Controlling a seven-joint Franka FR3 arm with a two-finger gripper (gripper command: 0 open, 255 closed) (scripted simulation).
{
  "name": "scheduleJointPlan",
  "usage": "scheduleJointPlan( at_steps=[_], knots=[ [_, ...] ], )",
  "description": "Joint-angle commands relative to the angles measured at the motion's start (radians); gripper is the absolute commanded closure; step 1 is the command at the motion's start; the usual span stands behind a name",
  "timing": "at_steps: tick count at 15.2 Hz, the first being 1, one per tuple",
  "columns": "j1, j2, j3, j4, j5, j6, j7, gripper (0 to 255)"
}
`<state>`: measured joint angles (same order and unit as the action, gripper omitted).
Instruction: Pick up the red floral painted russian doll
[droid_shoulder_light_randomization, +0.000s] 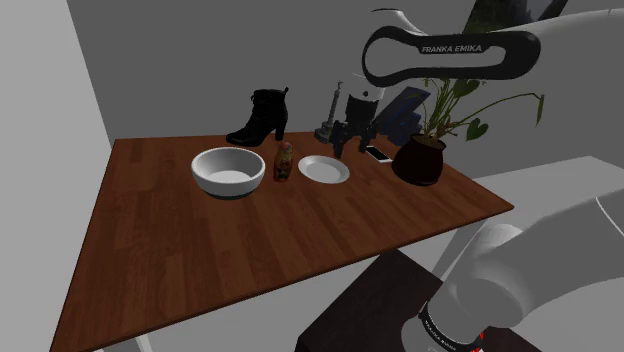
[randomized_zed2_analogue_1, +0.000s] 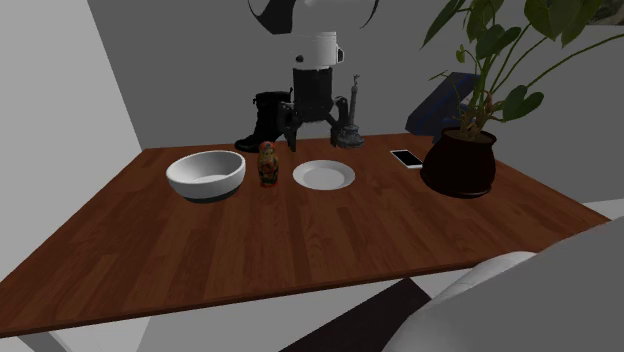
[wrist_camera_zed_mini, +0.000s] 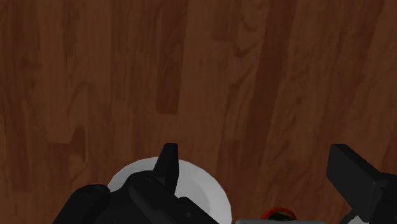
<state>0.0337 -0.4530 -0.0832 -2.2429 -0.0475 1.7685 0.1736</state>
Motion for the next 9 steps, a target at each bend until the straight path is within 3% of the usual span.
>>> scheduleJointPlan(
  at_steps=[1,9],
  knots=[
    [0.006,0.072,-0.003,0.034,0.016,0.043,0.003,0],
    [0.020,0.372,-0.014,0.274,0.090,0.126,-0.003,0]
  ],
)
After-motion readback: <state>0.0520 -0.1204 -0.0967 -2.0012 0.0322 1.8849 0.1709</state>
